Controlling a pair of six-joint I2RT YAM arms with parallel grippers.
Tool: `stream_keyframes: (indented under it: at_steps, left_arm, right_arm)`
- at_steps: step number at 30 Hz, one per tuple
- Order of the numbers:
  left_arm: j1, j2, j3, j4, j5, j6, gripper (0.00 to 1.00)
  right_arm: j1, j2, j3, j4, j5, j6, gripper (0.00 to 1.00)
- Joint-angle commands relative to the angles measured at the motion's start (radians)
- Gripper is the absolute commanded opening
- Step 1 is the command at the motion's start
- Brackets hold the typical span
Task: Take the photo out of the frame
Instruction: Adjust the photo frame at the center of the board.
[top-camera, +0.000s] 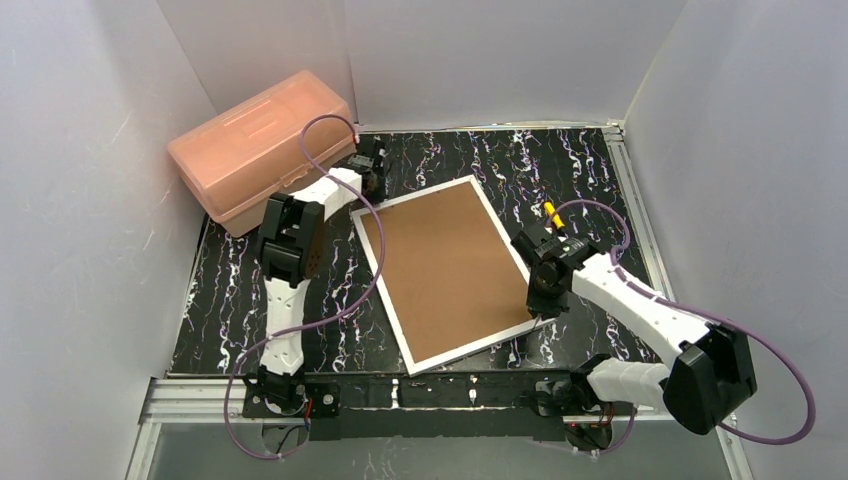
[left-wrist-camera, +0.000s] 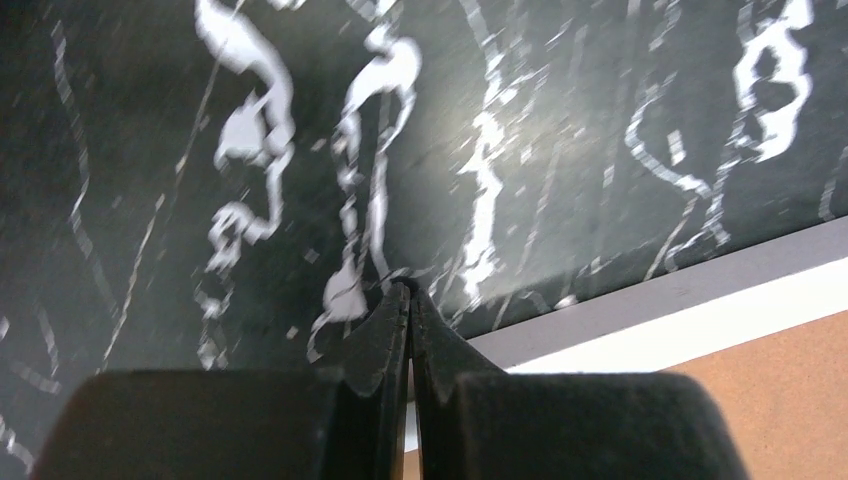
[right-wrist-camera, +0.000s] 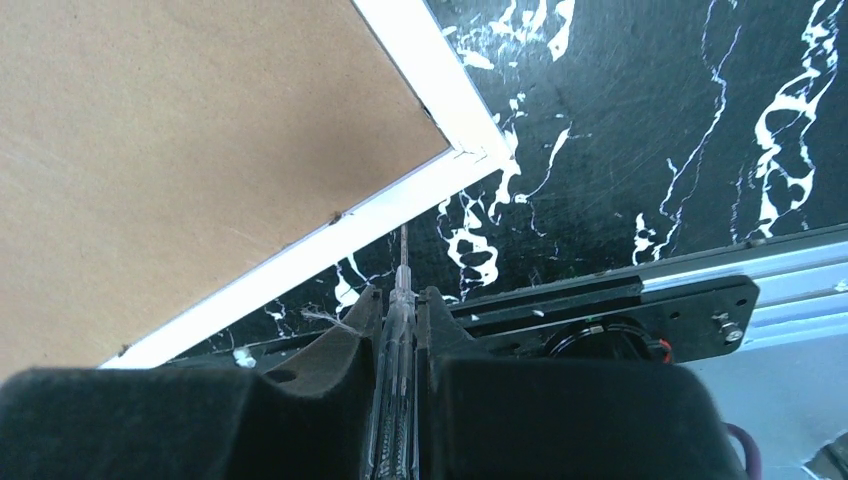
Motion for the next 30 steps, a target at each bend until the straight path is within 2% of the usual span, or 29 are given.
stream_keyframes:
  at_steps: [1,6,14,20,26,30]
  left_arm:
    - [-0.002,-0.144,-0.151,-0.109,-0.021,-0.101,0.00]
    - [0.000,-0.265,-0.325,-0.133,-0.083,-0.234,0.00]
    - [0.014,-0.529,-0.641,-0.125,-0.215,-0.421,0.00]
    - [0.020,-0.664,-0.799,-0.087,-0.128,-0.510,0.00]
    - [0.020,-0.739,-0.902,-0.054,-0.081,-0.556,0.00]
    - [0.019,-0.814,-0.914,-0.094,-0.110,-0.550,0.00]
  right_arm:
    - [-0.009,0.055,0.092,0.160,0.061,-0.039,0.01]
    - [-0.029,0.141,0.162,0.192,0.097,-0.089,0.01]
    - [-0.073,0.285,0.254,0.341,0.070,-0.138,0.01]
    - [-0.105,0.465,0.406,0.402,0.021,-0.157,0.01]
    - [-0.166,0.667,0.663,0.413,-0.058,-0.199,0.01]
    - [-0.175,0.769,0.821,0.321,0.036,-0.176,0.01]
